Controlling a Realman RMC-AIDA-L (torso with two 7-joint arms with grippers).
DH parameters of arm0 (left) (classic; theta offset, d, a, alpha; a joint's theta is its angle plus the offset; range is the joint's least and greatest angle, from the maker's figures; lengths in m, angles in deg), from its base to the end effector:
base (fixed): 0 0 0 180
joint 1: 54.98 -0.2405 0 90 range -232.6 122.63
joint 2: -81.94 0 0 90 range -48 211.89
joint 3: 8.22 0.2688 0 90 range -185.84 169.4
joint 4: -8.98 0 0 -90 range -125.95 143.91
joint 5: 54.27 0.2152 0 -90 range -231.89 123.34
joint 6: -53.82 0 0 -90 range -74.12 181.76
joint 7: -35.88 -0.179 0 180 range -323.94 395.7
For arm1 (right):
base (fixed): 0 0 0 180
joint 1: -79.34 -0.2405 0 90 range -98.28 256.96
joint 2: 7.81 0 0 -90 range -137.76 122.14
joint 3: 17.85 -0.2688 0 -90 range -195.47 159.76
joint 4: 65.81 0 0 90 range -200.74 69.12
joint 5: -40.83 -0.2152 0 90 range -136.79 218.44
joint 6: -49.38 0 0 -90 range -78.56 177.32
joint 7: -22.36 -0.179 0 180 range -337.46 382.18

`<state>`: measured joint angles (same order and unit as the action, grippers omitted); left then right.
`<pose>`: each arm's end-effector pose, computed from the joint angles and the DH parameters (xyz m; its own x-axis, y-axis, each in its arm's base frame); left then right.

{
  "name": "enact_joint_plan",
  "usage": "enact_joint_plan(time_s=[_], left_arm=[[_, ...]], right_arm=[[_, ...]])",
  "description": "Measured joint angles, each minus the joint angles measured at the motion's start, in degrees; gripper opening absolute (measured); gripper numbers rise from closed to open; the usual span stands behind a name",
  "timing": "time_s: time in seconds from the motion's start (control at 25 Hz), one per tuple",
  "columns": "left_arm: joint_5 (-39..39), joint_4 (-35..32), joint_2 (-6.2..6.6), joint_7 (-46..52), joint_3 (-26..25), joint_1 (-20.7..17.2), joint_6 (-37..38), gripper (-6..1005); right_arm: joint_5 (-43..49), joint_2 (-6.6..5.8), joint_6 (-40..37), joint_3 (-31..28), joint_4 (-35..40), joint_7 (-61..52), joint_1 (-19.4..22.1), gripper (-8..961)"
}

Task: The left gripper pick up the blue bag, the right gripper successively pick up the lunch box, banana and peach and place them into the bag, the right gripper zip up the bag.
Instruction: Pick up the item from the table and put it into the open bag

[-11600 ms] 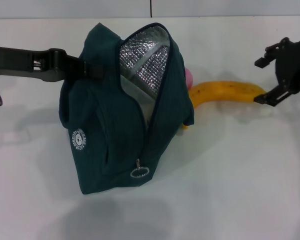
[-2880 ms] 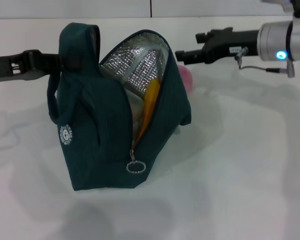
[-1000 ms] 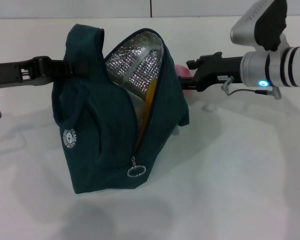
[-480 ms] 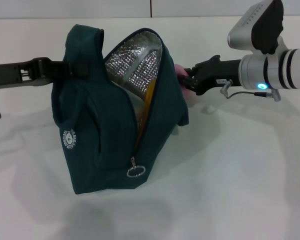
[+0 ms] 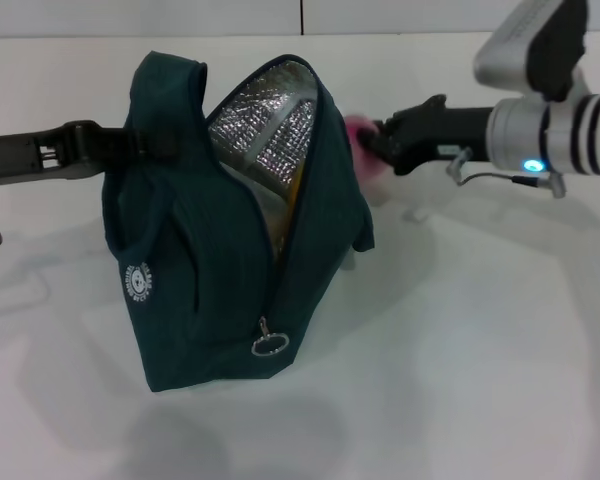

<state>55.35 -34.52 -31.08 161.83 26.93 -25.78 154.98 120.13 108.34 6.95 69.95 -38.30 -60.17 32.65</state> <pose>-0.2552 0.3513 0.0420 0.2921 0.7996 0.5246 0.8271 -0.4867 0.2812 0.1806 0.4609 -0.1094 0.9010 -0.2620 -0.3457 -0.3970 -0.8192 -0.4139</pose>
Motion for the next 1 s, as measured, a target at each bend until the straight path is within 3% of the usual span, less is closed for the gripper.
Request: enact_joint_plan(time_s=[0.28, 0.56, 0.8, 1.0], left_arm=[[-0.98, 0.0, 0.19, 0.0, -0.18, -0.62, 0.11, 87], [-1.71, 0.9, 0.08, 0.12, -0.18, -0.64, 0.77, 88], [-2.18, 2.23, 0.09, -0.08, -0.17, -0.41, 0.91, 89], [-2.23, 2.27, 0.06, -0.34, -0.17, -0.52, 0.65, 89]], right_arm=[[-1.9, -0.25, -2.92, -8.01, 8.24, 1.05, 6.83, 54], [-14.53, -0.57, -19.67, -16.53, 9.41, 8.77, 9.44, 30], [-16.48, -0.21, -31.35, -15.51, 8.96, 9.08, 7.69, 31], [-16.82, 0.01, -32.64, -9.14, 6.2, 8.62, 4.62, 31]])
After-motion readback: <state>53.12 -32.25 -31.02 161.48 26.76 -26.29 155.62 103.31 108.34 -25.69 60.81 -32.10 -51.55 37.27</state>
